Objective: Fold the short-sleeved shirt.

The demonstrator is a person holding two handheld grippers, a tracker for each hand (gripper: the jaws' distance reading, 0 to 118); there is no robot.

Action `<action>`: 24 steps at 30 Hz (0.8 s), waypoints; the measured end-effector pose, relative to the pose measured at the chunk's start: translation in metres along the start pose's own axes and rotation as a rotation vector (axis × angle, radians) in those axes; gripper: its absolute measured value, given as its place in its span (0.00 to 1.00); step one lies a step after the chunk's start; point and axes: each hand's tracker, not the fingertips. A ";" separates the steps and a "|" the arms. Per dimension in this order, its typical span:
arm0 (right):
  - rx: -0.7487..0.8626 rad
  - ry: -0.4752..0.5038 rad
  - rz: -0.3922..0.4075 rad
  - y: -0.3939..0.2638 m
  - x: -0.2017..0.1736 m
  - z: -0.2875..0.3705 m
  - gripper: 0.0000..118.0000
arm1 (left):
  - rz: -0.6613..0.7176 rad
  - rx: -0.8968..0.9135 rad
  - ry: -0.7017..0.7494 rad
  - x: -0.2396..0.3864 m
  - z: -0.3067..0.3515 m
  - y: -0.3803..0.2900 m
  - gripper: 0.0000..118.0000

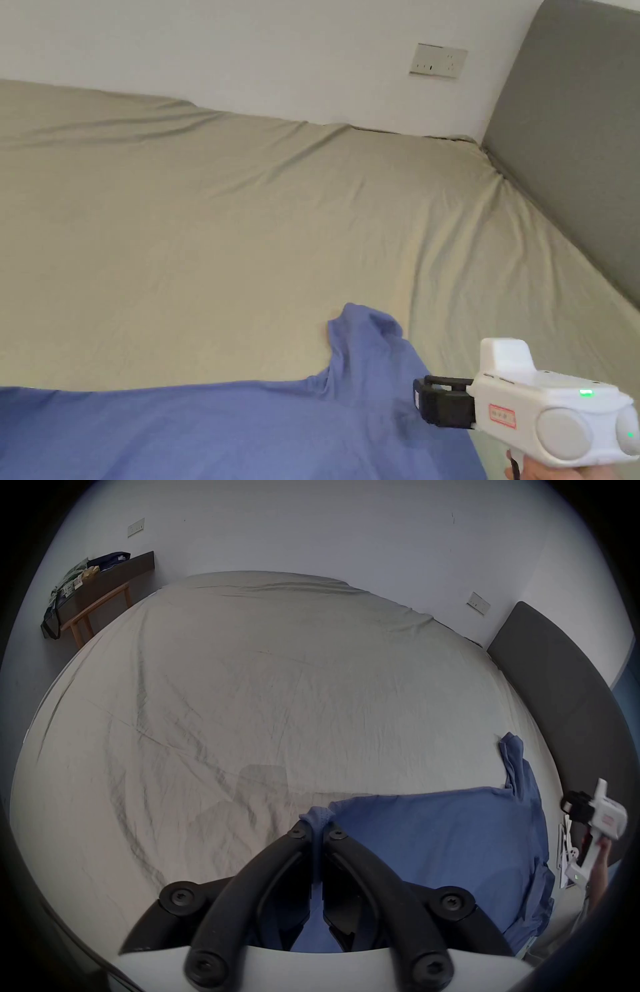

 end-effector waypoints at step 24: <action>-0.137 0.019 0.034 0.030 -0.011 -0.058 0.05 | 0.016 -0.014 0.004 -0.003 -0.011 0.000 0.03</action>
